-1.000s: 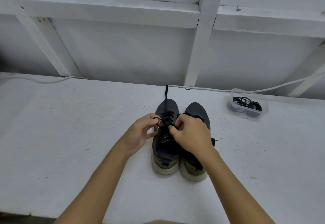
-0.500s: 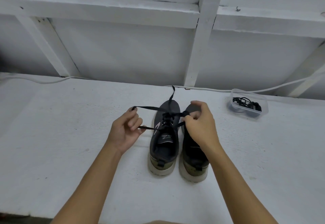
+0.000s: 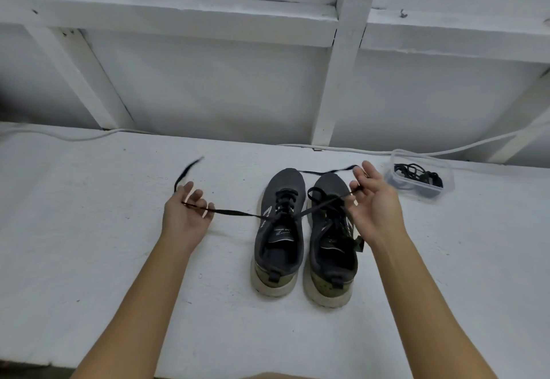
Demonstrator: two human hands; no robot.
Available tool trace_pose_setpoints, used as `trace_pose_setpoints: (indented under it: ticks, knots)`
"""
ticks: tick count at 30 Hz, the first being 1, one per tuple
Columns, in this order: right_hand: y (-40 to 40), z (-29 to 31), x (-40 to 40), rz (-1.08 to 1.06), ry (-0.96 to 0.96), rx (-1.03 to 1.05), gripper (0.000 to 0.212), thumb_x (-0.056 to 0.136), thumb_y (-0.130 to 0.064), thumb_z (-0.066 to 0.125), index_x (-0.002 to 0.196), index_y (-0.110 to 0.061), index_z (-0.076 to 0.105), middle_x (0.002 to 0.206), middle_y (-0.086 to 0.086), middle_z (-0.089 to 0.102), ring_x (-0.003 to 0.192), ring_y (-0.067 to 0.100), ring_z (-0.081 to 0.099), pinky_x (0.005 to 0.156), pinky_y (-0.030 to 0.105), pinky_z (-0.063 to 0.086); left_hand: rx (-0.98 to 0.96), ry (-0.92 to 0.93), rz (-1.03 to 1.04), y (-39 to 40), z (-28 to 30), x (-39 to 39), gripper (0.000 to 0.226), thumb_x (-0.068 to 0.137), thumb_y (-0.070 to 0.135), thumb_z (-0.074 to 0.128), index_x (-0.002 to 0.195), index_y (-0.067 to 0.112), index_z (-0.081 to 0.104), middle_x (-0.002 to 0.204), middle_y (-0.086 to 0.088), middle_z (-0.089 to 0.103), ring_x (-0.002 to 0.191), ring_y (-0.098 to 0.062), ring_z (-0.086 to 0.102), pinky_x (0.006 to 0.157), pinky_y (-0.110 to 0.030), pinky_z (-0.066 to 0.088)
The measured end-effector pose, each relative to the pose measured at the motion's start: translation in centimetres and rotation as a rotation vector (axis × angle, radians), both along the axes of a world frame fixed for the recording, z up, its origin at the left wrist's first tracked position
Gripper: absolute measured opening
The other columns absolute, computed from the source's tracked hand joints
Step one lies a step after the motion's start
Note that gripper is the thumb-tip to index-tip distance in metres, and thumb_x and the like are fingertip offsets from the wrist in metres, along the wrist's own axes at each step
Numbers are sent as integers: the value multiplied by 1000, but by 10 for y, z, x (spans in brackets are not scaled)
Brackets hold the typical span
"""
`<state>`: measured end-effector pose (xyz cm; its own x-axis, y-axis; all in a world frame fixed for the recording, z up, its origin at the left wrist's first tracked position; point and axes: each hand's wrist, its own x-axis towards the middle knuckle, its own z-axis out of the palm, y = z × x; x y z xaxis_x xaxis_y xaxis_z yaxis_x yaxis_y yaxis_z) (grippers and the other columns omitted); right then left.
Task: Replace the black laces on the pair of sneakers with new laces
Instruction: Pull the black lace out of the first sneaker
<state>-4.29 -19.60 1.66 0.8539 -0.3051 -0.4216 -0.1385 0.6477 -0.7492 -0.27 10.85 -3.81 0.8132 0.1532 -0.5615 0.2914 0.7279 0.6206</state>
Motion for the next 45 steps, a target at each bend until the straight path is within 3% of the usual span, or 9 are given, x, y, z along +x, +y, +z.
trace_pose_setpoints:
  ticks: [5, 7, 12, 17, 22, 30, 35, 38, 45]
  knots:
    - [2, -11, -6, 360, 273, -1408, 38, 98, -42, 55, 136, -40, 58, 98, -6, 73, 99, 21, 66, 84, 35, 51, 506, 37, -426, -13, 3, -7, 28, 102, 36, 51, 119, 15, 62, 111, -2, 69, 103, -18, 65, 88, -36, 53]
    - [13, -6, -10, 337, 272, -1602, 33, 96, -48, 56, 127, -41, 64, 102, -7, 74, 104, 24, 65, 82, 34, 49, 683, -2, -626, -23, 6, -13, 30, 101, 39, 51, 117, 19, 66, 115, 4, 69, 108, -15, 65, 90, -36, 53]
    - [36, 2, -17, 462, -87, -1551, 15, 91, -43, 65, 86, -31, 73, 73, -14, 66, 75, 8, 62, 70, 31, 52, 901, -159, -912, -43, 8, -28, 20, 94, 33, 65, 114, 30, 65, 105, 9, 71, 90, -7, 70, 83, -30, 55]
    - [51, 8, -24, 852, 74, -1665, 27, 86, -57, 67, 96, -32, 71, 89, -14, 72, 87, 9, 65, 76, 30, 52, 1079, -171, -790, -56, 13, -35, 25, 86, 43, 71, 108, 33, 65, 93, 13, 71, 82, -6, 70, 76, -30, 57]
    - [74, 5, -27, 697, 52, -1716, 18, 96, -27, 60, 100, -13, 71, 89, 2, 72, 86, 24, 67, 78, 36, 55, 1056, -265, -811, -52, 21, -45, 22, 90, 46, 66, 111, 38, 63, 97, 20, 69, 91, 0, 65, 85, -28, 54]
    - [110, -16, -25, 327, -49, -1431, 20, 97, -20, 60, 110, -16, 75, 94, -1, 77, 89, 16, 70, 82, 31, 54, 1320, -402, -556, -40, 28, -44, 7, 90, 19, 70, 95, 24, 71, 86, 15, 70, 83, 9, 61, 68, -2, 44]
    - [124, -34, -32, 261, -41, -1145, 19, 97, -18, 62, 112, -17, 74, 99, -12, 74, 94, 0, 66, 90, 22, 53, 1192, -304, -578, -28, 19, -44, 6, 90, 26, 70, 93, 29, 74, 88, 14, 72, 83, 5, 63, 70, -7, 47]
    - [129, -46, -34, 302, -17, -1042, 27, 100, -28, 58, 123, -21, 69, 117, -12, 71, 111, 2, 62, 102, 32, 51, 973, -237, -624, -23, 13, -40, 13, 95, 34, 64, 98, 30, 76, 93, 15, 75, 89, 1, 68, 81, -20, 54]
    - [131, -63, -39, 371, -86, -926, 29, 106, -30, 44, 120, -31, 70, 106, -15, 74, 100, 5, 67, 92, 34, 54, 857, -194, -724, -27, 18, -23, 9, 91, 26, 70, 92, 23, 78, 91, 8, 76, 89, -5, 71, 78, -23, 55]
